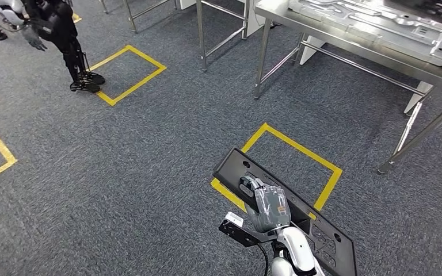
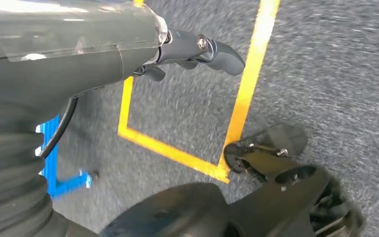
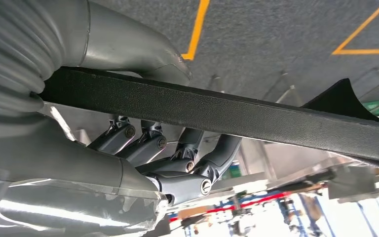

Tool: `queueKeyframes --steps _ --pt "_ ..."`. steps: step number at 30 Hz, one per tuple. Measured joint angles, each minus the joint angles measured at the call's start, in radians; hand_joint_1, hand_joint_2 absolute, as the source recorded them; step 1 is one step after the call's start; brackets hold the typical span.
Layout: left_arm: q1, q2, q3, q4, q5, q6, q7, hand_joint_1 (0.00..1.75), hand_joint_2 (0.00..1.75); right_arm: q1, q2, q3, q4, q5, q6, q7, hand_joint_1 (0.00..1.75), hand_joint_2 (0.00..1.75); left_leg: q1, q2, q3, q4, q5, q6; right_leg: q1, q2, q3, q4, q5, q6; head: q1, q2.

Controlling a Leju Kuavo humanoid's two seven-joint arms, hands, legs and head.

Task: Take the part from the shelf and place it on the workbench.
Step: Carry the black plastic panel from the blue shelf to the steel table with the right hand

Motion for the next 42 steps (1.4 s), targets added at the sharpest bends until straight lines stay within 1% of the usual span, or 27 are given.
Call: queueKeyframes --steps 1,2,4,6,8,10,11,12,14,16,17,19,21,23,25,26,27,28,30,32,34,36,37,39,40,41,42 --pt "0.0 0.001 -0.002 0.0 -0.002 0.0 -0.004 0.0 1.75 0.0 0.0 0.0 0.0 0.0 0.0 0.002 1.75 1.75 -0.001 -0.017 0.013 -0.032 0.005 0.003 -0.002 0.011 -0.004 0.002 0.001 0.006 0.0 0.0" --pt "0.0 0.001 -0.004 0.0 -0.002 -0.001 -0.009 0.0 1.75 0.0 0.0 0.0 0.0 0.0 0.001 0.002 1.75 1.75 -0.002 -0.02 0.017 -0.04 0.001 0.006 -0.005 0.022 -0.009 0.001 0.003 0.013 0.0 0.0" --pt "-0.002 -0.001 -0.008 0.0 -0.003 -0.001 -0.018 0.0 1.75 0.004 0.0 0.0 -0.002 0.001 0.0 0.002 1.75 1.75 -0.001 0.0 0.024 -0.053 0.005 0.013 -0.008 0.034 -0.013 -0.001 0.006 0.027 0.0 0.0" --pt "-0.004 -0.003 -0.011 0.0 -0.002 -0.002 -0.024 0.0 1.75 0.005 -0.001 0.0 -0.008 0.002 -0.001 0.003 1.75 1.75 0.004 0.025 0.032 -0.07 0.013 0.024 -0.003 -0.008 -0.031 0.035 -0.018 0.037 0.0 0.0" --pt "-0.003 -0.003 -0.012 0.0 -0.001 -0.003 -0.03 0.0 1.75 0.004 -0.002 0.0 -0.013 0.005 -0.002 0.004 1.75 1.75 0.003 0.051 0.036 -0.077 0.015 0.03 -0.003 -0.071 -0.089 0.15 -0.078 0.043 0.0 0.0" --pt "-0.002 -0.002 -0.012 0.0 -0.001 -0.005 -0.034 0.0 1.75 0.006 -0.002 0.0 -0.013 0.008 -0.001 0.004 1.75 1.75 0.002 0.079 0.036 -0.076 0.012 0.031 -0.009 -0.093 -0.148 0.265 -0.116 0.049 0.0 0.0" --pt "-0.002 -0.002 -0.012 0.0 -0.001 -0.005 -0.036 0.0 1.75 0.008 -0.002 -0.001 -0.013 0.008 -0.001 0.005 1.75 1.75 0.002 0.091 0.037 -0.075 0.01 0.03 -0.011 -0.097 -0.155 0.276 -0.109 0.051 0.0 0.0" --pt "-0.002 -0.003 -0.012 0.0 -0.001 -0.005 -0.037 0.0 1.75 0.009 -0.002 -0.001 -0.013 0.009 -0.001 0.005 1.75 1.75 0.002 0.103 0.038 -0.073 0.007 0.028 -0.013 -0.102 -0.14 0.246 -0.084 0.052 0.0 0.0" --pt "-0.003 -0.004 -0.013 0.0 -0.001 -0.006 -0.04 0.0 1.75 0.008 -0.002 -0.001 -0.015 0.01 -0.001 0.005 1.75 1.75 0.001 0.124 0.042 -0.066 -0.001 0.02 -0.011 -0.138 -0.068 0.107 -0.02 0.049 0.0 0.0" --pt "-0.004 -0.004 -0.015 0.0 -0.001 -0.006 -0.042 0.0 1.75 0.007 -0.001 -0.001 -0.019 0.011 0.0 0.005 1.75 1.75 -0.004 0.141 0.046 -0.06 -0.01 0.009 -0.005 -0.169 -0.018 0.009 0.008 0.037 0.0 0.0" --pt "-0.004 -0.004 -0.016 0.0 -0.001 -0.005 -0.043 0.0 1.75 0.006 0.0 -0.001 -0.021 0.011 0.0 0.005 1.75 1.75 -0.007 0.149 0.048 -0.059 -0.013 0.003 -0.001 -0.17 -0.014 -0.002 0.006 0.031 0.0 0.0" --pt "-0.006 -0.004 -0.018 0.0 0.0 -0.005 -0.045 0.0 1.75 0.006 0.0 -0.001 -0.023 0.012 0.001 0.005 1.75 1.75 -0.007 0.162 0.052 -0.059 -0.018 -0.008 -0.001 -0.146 -0.016 -0.003 0.009 0.02 0.0 0.0" --pt "-0.009 -0.003 -0.019 0.0 0.0 -0.005 -0.047 0.0 1.75 0.006 0.001 -0.002 -0.025 0.012 0.001 0.005 1.75 1.75 -0.003 0.129 0.043 -0.027 -0.046 -0.02 -0.007 -0.125 -0.014 -0.007 0.013 0.008 0.0 0.0" --pt "-0.008 -0.002 -0.02 0.0 0.0 -0.005 -0.048 0.0 1.75 0.004 0.004 -0.003 -0.026 0.013 0.003 0.005 1.75 1.75 -0.001 0.079 -0.003 0.083 -0.108 -0.025 -0.009 -0.104 -0.014 -0.009 0.015 -0.002 0.0 0.0" --pt "-0.003 -0.002 -0.02 0.0 0.0 -0.005 -0.047 0.0 1.75 0.003 0.007 -0.003 -0.024 0.012 0.004 0.002 1.75 1.75 -0.001 0.065 -0.065 0.211 -0.155 -0.026 -0.007 -0.078 -0.014 -0.008 0.016 -0.006 0.0 0.0" --pt "-0.001 -0.002 -0.02 0.0 -0.001 -0.005 -0.045 0.0 1.75 0.003 0.008 -0.003 -0.022 0.009 0.005 -0.001 1.75 1.75 -0.001 0.064 -0.08 0.235 -0.153 -0.024 -0.005 -0.063 -0.014 -0.007 0.015 -0.007 0.0 0.0" --pt "0.0 -0.002 -0.02 0.0 -0.002 -0.004 -0.042 0.0 1.75 0.003 0.008 -0.003 -0.019 0.004 0.004 -0.006 1.75 1.75 -0.001 0.063 -0.076 0.219 -0.13 -0.022 -0.004 -0.048 -0.014 -0.005 0.015 -0.007 0.0 0.0" --pt "0.001 -0.001 -0.021 0.0 -0.003 -0.003 -0.04 0.0 1.75 0.002 0.008 -0.003 -0.015 -0.001 0.004 -0.01 1.75 1.75 -0.001 0.057 -0.056 0.166 -0.092 -0.018 -0.004 -0.034 -0.013 -0.003 0.015 -0.006 0.0 0.0" --pt "0.001 0.002 -0.022 0.0 -0.008 -0.001 -0.036 0.0 1.75 -0.002 0.008 -0.003 -0.008 -0.011 0.002 -0.018 1.75 1.75 0.0 0.016 -0.001 0.029 -0.027 -0.006 -0.003 -0.01 -0.015 0.001 0.015 -0.003 0.0 0.0" --pt "0.002 0.005 -0.025 0.0 -0.016 -0.001 -0.032 0.0 1.75 -0.004 0.008 -0.004 -0.001 -0.017 -0.002 -0.022 1.75 1.75 -0.001 -0.014 0.028 -0.04 -0.01 0.001 -0.005 0.012 -0.023 0.004 0.018 0.008 0.0 0.0" --pt "0.002 0.005 -0.03 0.0 -0.023 0.0 -0.028 0.0 1.75 -0.002 0.008 -0.004 0.004 -0.019 -0.006 -0.024 1.75 1.75 -0.002 -0.001 0.032 -0.047 -0.009 0.007 -0.007 0.031 -0.028 0.001 0.023 0.023 0.0 0.0" --pt "0.001 0.004 -0.036 0.0 -0.03 -0.001 -0.025 0.0 1.75 0.001 0.008 -0.006 0.007 -0.021 -0.008 -0.026 1.75 1.75 0.003 0.021 0.037 -0.06 -0.001 0.018 -0.004 0.005 -0.039 0.02 0.009 0.034 0.0 0.0" --pt "0.002 0.004 -0.039 0.0 -0.033 0.0 -0.025 0.0 1.75 0.0 0.008 -0.007 0.007 -0.022 -0.009 -0.027 1.75 1.75 0.006 0.034 0.038 -0.066 0.002 0.023 -0.002 -0.024 -0.055 0.054 -0.013 0.037 0.0 0.0" --pt "0.004 0.005 -0.045 0.0 -0.037 0.0 -0.024 0.0 1.75 -0.002 0.008 -0.007 0.01 -0.023 -0.01 -0.028 1.75 1.75 0.005 0.059 0.039 -0.068 0.004 0.028 -0.005 -0.077 -0.113 0.173 -0.075 0.042 0.0 0.0" --pt "0.006 0.005 -0.047 0.0 -0.038 0.0 -0.024 0.0 1.75 -0.001 0.008 -0.007 0.013 -0.024 -0.01 -0.028 1.75 1.75 0.004 0.072 0.038 -0.068 0.003 0.028 -0.008 -0.088 -0.142 0.233 -0.099 0.046 0.0 0.0" --pt "0.007 0.005 -0.05 0.0 -0.04 0.0 -0.024 0.0 1.75 0.0 0.008 -0.007 0.015 -0.025 -0.01 -0.028 1.75 1.75 0.004 0.086 0.038 -0.068 0.002 0.028 -0.01 -0.094 -0.16 0.27 -0.107 0.049 0.0 0.0" --pt "0.007 0.005 -0.051 0.0 -0.041 0.0 -0.024 0.0 1.75 0.001 0.008 -0.007 0.018 -0.025 -0.01 -0.028 1.75 1.75 0.004 0.1 0.039 -0.067 0.0 0.026 -0.013 -0.098 -0.16 0.272 -0.097 0.051 0.0 0.0"
